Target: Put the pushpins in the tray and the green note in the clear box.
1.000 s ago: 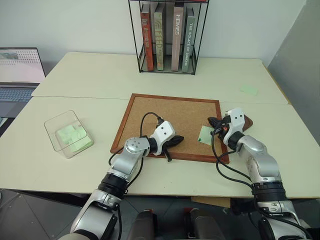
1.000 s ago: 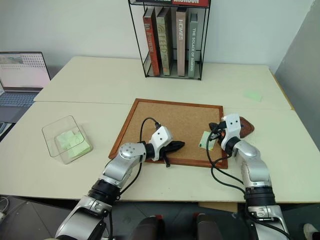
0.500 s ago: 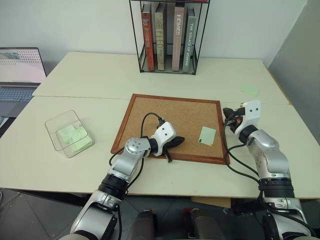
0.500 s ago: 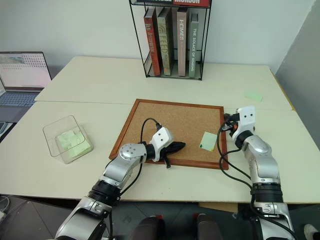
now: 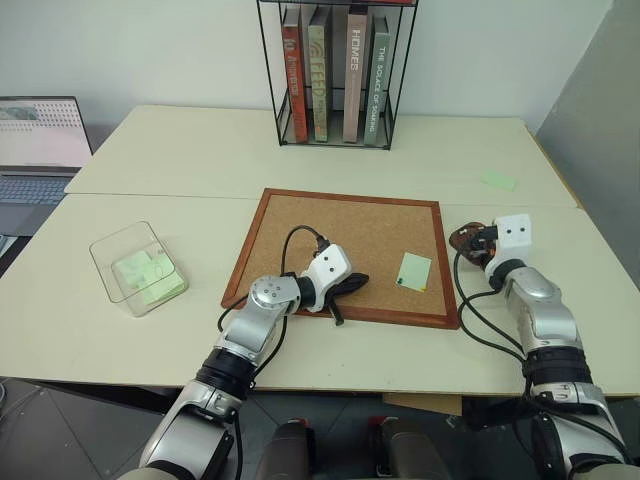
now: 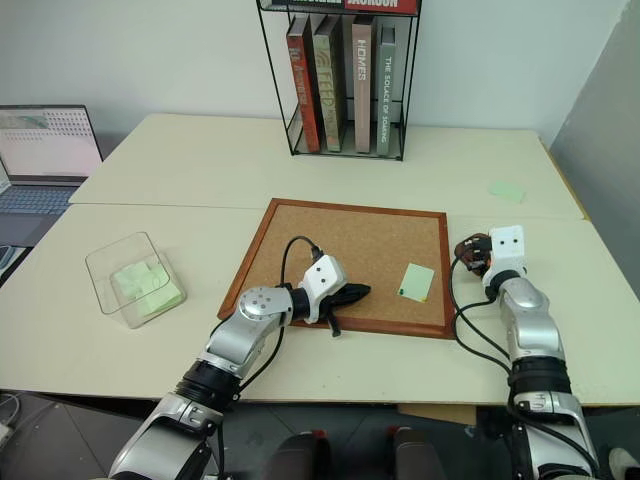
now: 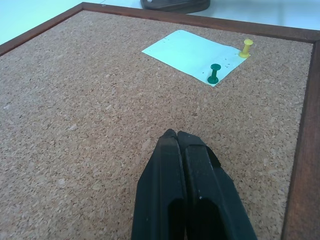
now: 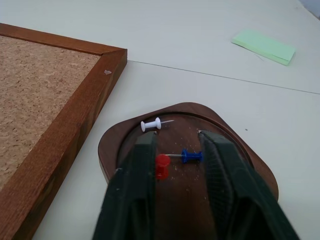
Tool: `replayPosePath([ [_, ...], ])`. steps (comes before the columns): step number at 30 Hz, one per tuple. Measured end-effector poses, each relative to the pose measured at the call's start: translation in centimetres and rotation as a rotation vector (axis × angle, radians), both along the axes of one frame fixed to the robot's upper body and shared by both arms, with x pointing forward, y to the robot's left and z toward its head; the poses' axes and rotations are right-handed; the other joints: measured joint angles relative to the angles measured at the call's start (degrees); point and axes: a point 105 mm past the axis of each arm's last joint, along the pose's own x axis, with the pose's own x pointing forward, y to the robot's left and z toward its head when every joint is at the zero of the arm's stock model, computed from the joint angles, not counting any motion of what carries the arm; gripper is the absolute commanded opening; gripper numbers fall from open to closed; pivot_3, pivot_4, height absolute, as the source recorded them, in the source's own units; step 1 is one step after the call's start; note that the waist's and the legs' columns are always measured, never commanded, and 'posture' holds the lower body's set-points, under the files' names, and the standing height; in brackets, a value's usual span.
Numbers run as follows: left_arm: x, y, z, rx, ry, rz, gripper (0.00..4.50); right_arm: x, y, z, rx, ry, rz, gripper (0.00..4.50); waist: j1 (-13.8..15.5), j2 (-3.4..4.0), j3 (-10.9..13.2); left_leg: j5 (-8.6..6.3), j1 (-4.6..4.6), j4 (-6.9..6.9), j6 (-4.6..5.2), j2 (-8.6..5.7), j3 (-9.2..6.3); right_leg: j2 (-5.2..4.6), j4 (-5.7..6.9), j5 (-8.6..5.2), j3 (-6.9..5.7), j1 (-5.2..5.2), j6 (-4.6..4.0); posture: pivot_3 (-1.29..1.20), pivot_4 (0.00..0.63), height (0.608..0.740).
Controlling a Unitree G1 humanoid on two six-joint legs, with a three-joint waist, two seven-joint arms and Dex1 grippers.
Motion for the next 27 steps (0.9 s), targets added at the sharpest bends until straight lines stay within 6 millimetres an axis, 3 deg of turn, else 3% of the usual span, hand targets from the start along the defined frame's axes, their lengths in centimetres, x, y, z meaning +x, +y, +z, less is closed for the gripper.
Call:
replayPosePath([
  [11,0.0,0.1,0.0,0.002,-0.001,0.000,0.00,0.2,-0.2,0.0,0.000,-0.006,-0.015,4.48,-0.01,0.00,0.00,0.00,0.00,0.00,0.00,0.01,0.00,0.00,0.01,0.00,0.00,0.00,0.00,0.00,0.150,0.740],
  [27,0.0,0.0,0.0,0.009,-0.007,-0.004,0.00,-0.1,-1.9,-0.7,-0.027,0.041,-0.147,4.48,-0.01,0.02,-0.01,0.00,0.00,0.00,0.00,0.01,0.00,-0.01,0.00,0.00,0.01,0.00,0.00,0.00,0.150,0.740],
])
